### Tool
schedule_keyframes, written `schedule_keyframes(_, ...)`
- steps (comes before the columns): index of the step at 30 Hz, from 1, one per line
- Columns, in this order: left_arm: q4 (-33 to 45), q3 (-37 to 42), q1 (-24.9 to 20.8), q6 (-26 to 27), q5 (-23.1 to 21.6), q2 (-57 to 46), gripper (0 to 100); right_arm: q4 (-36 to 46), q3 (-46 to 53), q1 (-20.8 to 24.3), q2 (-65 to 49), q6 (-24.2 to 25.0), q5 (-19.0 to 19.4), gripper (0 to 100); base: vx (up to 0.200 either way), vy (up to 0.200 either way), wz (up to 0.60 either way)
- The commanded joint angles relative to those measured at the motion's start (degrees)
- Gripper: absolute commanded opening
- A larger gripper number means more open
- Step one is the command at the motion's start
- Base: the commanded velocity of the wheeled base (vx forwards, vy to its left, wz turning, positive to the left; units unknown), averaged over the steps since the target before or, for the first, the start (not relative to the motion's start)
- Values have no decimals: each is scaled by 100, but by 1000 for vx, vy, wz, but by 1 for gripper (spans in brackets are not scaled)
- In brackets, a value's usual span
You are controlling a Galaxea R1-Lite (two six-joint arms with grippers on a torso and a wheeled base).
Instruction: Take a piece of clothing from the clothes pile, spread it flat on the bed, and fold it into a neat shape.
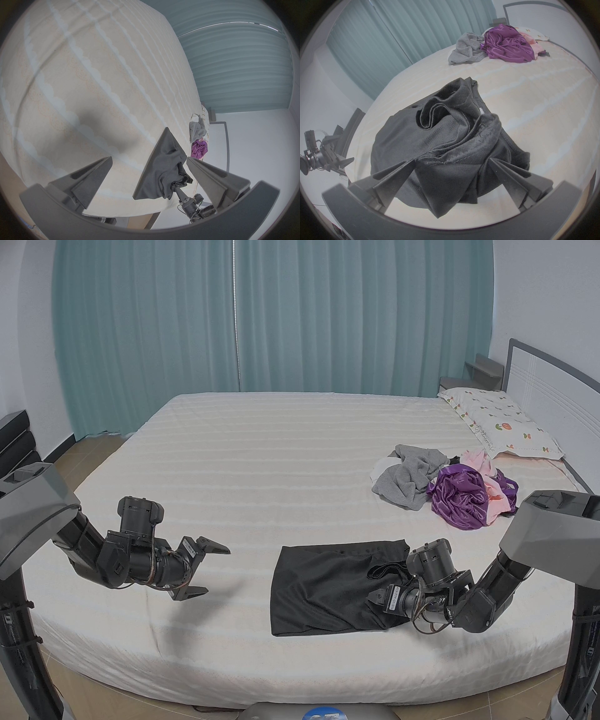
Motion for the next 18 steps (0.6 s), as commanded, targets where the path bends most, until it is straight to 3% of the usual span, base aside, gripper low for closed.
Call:
schedule_keyframes(1, -1, 23, -2, 3, -1, -4, 100, 162, -273, 39, 48, -109, -107, 100, 0, 0, 0)
schedule_keyframes(11, -1, 31, -2, 20, -1, -13, 100, 540, -353, -5, 145, -293, -344, 100, 0, 0, 0)
schedule_keyframes(18, -1, 49, -2, 20, -1, -22, 100, 724, -36, -321, -84, -531, -493, 100, 0, 0, 0)
